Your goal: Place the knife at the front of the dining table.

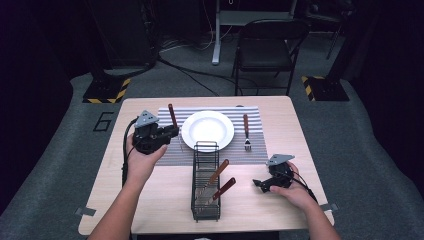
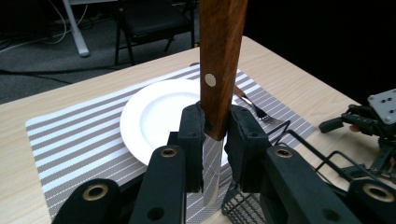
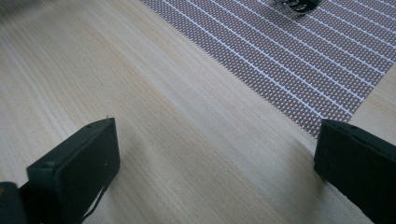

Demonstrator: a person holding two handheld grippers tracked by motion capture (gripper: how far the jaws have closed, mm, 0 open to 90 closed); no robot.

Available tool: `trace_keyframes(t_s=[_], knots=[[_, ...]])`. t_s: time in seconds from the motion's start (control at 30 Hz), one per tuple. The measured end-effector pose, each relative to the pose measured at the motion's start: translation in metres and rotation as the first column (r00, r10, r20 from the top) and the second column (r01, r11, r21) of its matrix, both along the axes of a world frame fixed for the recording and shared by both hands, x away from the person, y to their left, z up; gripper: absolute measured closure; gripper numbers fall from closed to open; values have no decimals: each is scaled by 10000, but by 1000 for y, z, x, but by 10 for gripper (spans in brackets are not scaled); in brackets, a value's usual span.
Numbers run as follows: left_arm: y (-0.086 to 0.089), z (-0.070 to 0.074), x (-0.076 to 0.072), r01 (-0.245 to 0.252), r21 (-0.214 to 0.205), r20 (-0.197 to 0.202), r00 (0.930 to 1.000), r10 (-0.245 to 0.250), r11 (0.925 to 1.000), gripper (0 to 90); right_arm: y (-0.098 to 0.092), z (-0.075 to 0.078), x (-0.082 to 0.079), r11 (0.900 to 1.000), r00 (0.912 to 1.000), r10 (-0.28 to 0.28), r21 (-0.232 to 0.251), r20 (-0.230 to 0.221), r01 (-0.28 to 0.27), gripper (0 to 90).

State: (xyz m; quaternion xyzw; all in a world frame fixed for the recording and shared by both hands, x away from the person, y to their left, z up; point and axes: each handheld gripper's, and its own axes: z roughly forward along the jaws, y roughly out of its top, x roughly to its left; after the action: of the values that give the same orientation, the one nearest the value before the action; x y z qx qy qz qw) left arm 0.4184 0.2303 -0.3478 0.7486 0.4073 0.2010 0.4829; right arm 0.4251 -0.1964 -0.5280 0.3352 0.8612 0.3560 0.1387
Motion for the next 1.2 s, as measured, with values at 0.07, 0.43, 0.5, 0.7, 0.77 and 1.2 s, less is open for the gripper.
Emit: trace_keyframes(t_s=[0.07, 0.43, 0.5, 0.7, 0.77, 1.2], knots=[[2, -3, 2, -139, 68, -17, 9999, 139, 9999, 761, 0, 0, 0, 10000, 10000, 34, -18, 34, -34, 0], [12, -22, 16, -846, -66, -340, 9959, 843, 9964, 761, 0, 0, 0, 10000, 10000, -5, 1, -1, 5, 0], [13, -24, 17, -895, -82, -378, 9953, 891, 9960, 761, 0, 0, 0, 10000, 10000, 31, -14, 32, -31, 0], [18, -33, 23, -1266, 97, -468, 9908, 1270, 9919, 761, 0, 0, 0, 10000, 10000, 30, -14, 32, -30, 0], [18, -35, 24, -1329, 110, -465, 9900, 1333, 9911, 761, 0, 0, 0, 10000, 10000, 15, -8, 18, -15, 0], [23, -56, 37, -1890, 455, -725, 9787, 1919, 9809, 761, 0, 0, 0, 10000, 10000, 2, -2, 3, -2, 0]])
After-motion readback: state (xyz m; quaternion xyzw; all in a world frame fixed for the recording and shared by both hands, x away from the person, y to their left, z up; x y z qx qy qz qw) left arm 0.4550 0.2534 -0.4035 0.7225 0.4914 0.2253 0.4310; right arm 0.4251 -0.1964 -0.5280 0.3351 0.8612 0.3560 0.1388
